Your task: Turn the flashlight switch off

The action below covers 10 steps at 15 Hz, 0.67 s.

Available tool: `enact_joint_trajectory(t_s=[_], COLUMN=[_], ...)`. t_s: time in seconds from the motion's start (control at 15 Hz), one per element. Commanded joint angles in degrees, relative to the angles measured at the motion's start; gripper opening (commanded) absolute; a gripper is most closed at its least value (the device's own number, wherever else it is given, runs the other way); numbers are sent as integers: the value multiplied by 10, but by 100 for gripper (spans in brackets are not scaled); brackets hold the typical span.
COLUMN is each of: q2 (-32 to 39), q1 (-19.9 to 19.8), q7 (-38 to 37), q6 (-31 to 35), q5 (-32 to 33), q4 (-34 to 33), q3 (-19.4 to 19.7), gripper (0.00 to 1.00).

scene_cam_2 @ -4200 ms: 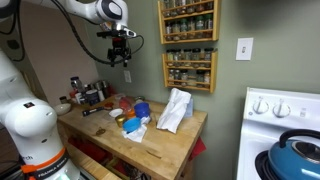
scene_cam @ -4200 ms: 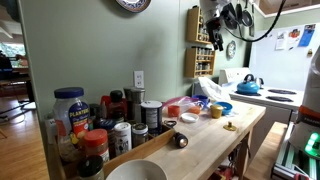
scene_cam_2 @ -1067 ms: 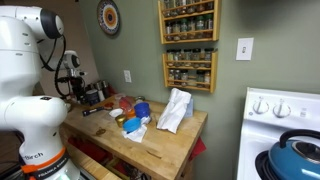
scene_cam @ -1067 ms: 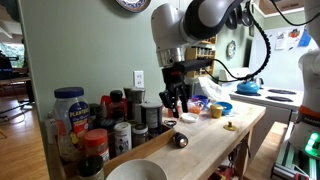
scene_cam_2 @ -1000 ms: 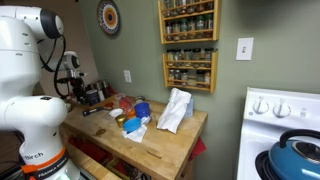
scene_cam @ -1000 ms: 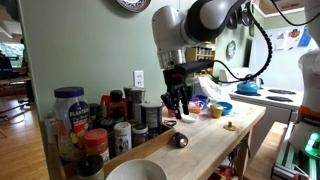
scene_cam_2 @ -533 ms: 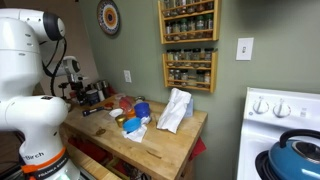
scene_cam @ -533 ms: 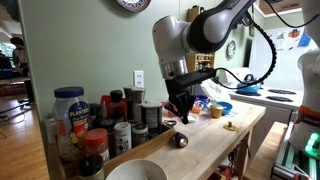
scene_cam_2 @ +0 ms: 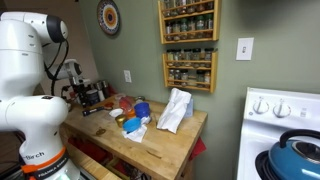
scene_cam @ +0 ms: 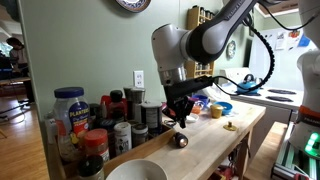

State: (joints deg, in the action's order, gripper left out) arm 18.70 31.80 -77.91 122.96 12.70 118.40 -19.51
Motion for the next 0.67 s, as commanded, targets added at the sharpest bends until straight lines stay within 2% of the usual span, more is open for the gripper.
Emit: enact_joint_trajectory(t_s=[0.0, 0.6], q2=[16, 29], q1=[20, 31], q7=[-51, -120], q6=[20, 67], q5=[36, 58], q4=[-2, 3], q3=[21, 43], gripper=[0, 0])
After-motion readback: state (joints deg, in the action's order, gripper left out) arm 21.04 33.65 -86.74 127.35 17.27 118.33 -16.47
